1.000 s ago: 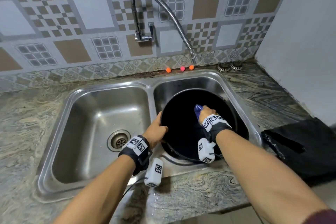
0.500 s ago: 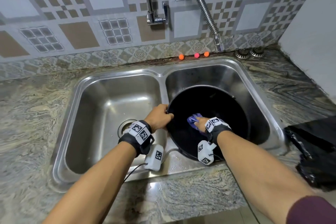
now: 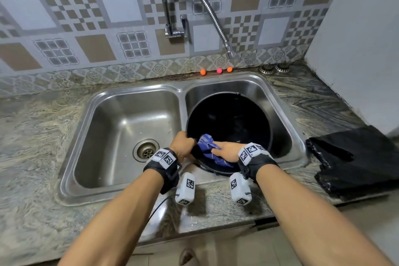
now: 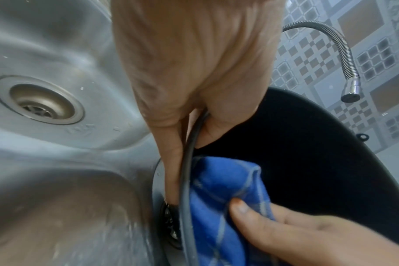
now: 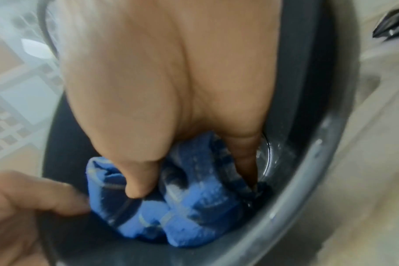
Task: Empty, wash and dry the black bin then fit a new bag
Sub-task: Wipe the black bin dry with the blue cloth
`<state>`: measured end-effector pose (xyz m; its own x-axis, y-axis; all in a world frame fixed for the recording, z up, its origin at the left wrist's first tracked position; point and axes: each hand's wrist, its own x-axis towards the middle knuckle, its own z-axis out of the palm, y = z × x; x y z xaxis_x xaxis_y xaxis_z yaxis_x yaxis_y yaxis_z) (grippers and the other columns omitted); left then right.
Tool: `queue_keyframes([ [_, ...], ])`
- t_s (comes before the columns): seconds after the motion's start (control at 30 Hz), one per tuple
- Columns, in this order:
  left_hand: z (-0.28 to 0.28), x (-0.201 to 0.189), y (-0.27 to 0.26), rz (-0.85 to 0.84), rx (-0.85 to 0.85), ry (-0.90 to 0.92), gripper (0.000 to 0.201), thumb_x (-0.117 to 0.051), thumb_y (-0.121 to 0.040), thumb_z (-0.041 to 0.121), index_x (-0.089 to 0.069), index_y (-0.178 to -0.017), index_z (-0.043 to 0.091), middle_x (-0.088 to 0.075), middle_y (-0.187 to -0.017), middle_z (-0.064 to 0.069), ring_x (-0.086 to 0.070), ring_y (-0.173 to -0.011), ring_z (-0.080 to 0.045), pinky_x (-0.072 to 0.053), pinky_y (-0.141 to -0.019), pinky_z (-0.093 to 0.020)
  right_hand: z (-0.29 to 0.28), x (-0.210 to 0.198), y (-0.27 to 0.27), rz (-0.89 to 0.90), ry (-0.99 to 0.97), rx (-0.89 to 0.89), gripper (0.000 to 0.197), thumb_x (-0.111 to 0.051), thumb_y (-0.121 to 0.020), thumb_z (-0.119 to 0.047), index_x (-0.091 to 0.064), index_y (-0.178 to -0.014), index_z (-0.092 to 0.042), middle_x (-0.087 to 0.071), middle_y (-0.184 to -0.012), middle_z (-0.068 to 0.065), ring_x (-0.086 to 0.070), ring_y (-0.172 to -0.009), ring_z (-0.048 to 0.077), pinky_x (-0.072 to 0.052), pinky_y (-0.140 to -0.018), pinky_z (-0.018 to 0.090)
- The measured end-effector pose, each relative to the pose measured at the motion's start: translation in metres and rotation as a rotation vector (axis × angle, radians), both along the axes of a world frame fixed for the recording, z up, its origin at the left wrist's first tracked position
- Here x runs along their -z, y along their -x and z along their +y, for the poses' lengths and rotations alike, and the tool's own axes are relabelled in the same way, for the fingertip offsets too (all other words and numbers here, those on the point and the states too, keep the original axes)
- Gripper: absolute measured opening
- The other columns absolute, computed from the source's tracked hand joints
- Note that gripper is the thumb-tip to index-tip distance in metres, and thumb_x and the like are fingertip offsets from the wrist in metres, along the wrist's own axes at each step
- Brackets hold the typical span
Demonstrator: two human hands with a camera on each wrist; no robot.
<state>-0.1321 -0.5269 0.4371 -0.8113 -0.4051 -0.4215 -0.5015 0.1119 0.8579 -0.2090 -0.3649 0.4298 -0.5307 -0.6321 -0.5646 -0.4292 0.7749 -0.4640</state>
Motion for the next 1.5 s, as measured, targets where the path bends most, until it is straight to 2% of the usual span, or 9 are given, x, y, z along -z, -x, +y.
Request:
queue_keyframes([
  [0.3,-0.026,0.063,0.011,-0.032,-0.031,0.103,0.029,-0.053,-0.062,0.017,-0.066,-0.088,0.017,-0.074,-0.087,-0.017,-0.072,-0.08,-0.037,-0.06,-0.071,-0.056,0.035,-0.031,-0.022,-0.02,0.139,-0.03,0.042,-0.034,-0.104,-0.033,-0.04,-0.144,-0.021,-0.058,-0.129,0.009,-0.056,-0.113,0.025,-0.042,-0.103,0.039],
  [0.67,-0.001,0.036,0.002,0.054,-0.165,0.137,0.033,-0.047,-0.062,0.009,-0.067,-0.086,0.02,-0.075,-0.086,-0.01,-0.072,-0.08,-0.035,-0.06,-0.075,-0.053,0.094,-0.091,-0.015,0.121,0.896,0.679,0.031,-0.045,-0.101,-0.026,-0.059,-0.126,-0.013,-0.063,-0.119,0.0,-0.057,-0.114,0.02,-0.041,-0.106,0.038],
  [0.77,-0.02,0.055,0.011,0.058,-0.195,0.054,0.038,-0.046,-0.057,0.007,-0.067,-0.088,0.01,-0.073,-0.089,-0.02,-0.071,-0.079,-0.04,-0.059,-0.072,-0.057,0.117,-0.12,-0.012,0.225,1.031,0.816,0.026,-0.047,-0.101,-0.028,-0.063,-0.112,-0.011,-0.066,-0.107,0.005,-0.06,-0.103,0.021,-0.046,-0.095,0.037],
  [0.9,0.002,0.002,-0.008,0.035,-0.209,-0.022,0.02,-0.047,-0.077,-0.003,-0.059,-0.092,0.001,-0.067,-0.091,-0.02,-0.069,-0.082,-0.038,-0.06,-0.068,-0.054,0.141,-0.146,-0.004,0.39,1.159,1.027,0.032,-0.042,-0.102,-0.034,-0.057,-0.097,-0.006,-0.06,-0.094,0.008,-0.056,-0.089,0.022,-0.042,-0.075,0.034],
  [1.03,0.015,-0.03,-0.019,0.014,-0.194,-0.143,0.012,-0.048,-0.082,-0.016,-0.056,-0.09,-0.012,-0.068,-0.074,-0.022,-0.069,-0.085,-0.039,-0.058,-0.077,-0.058,0.145,-0.15,0.003,0.474,1.018,1.144,0.037,-0.036,-0.104,-0.028,-0.052,-0.121,0.002,-0.061,-0.117,0.021,-0.059,-0.104,0.036,-0.036,-0.077,0.029],
  [1.1,0.016,-0.034,-0.021,0.039,-0.241,-0.233,0.012,-0.041,-0.083,-0.019,-0.05,-0.088,-0.014,-0.065,-0.065,-0.023,-0.067,-0.072,-0.043,-0.057,-0.066,-0.062,0.138,-0.143,0.001,0.433,0.832,1.11,0.038,-0.036,-0.104,-0.027,-0.052,-0.123,0.002,-0.059,-0.123,0.025,-0.057,-0.109,0.04,-0.04,-0.082,0.035],
  [1.2,0.02,-0.04,-0.02,0.072,-0.261,-0.26,0.017,-0.036,-0.086,-0.019,-0.05,-0.092,-0.011,-0.058,-0.084,-0.025,-0.063,-0.07,-0.042,-0.056,-0.043,-0.046,0.115,-0.129,-0.007,0.373,0.646,0.96,0.039,-0.037,-0.102,-0.033,-0.053,-0.127,-0.006,-0.058,-0.126,0.023,-0.056,-0.113,0.04,-0.041,-0.089,0.037],
  [1.33,0.02,-0.044,-0.022,0.068,-0.2,-0.269,0.019,-0.041,-0.085,-0.018,-0.054,-0.097,-0.015,-0.063,-0.096,-0.033,-0.068,-0.077,-0.045,-0.06,-0.05,-0.044,0.09,-0.125,-0.018,0.475,0.48,0.817,0.058,-0.047,-0.089,-0.061,-0.051,-0.128,-0.018,-0.061,-0.123,0.015,-0.056,-0.113,0.038,-0.045,-0.091,0.042],
  [1.5,0.013,-0.052,-0.022,0.099,-0.155,-0.318,0.015,-0.045,-0.092,-0.015,-0.052,-0.105,-0.016,-0.061,-0.096,-0.032,-0.065,-0.077,-0.038,-0.059,-0.047,-0.036,0.076,-0.132,-0.017,0.613,0.366,0.801,0.024,-0.055,-0.089,-0.023,-0.052,-0.111,-0.015,-0.062,-0.102,0.016,-0.052,-0.077,0.033,-0.042,-0.066,0.034],
])
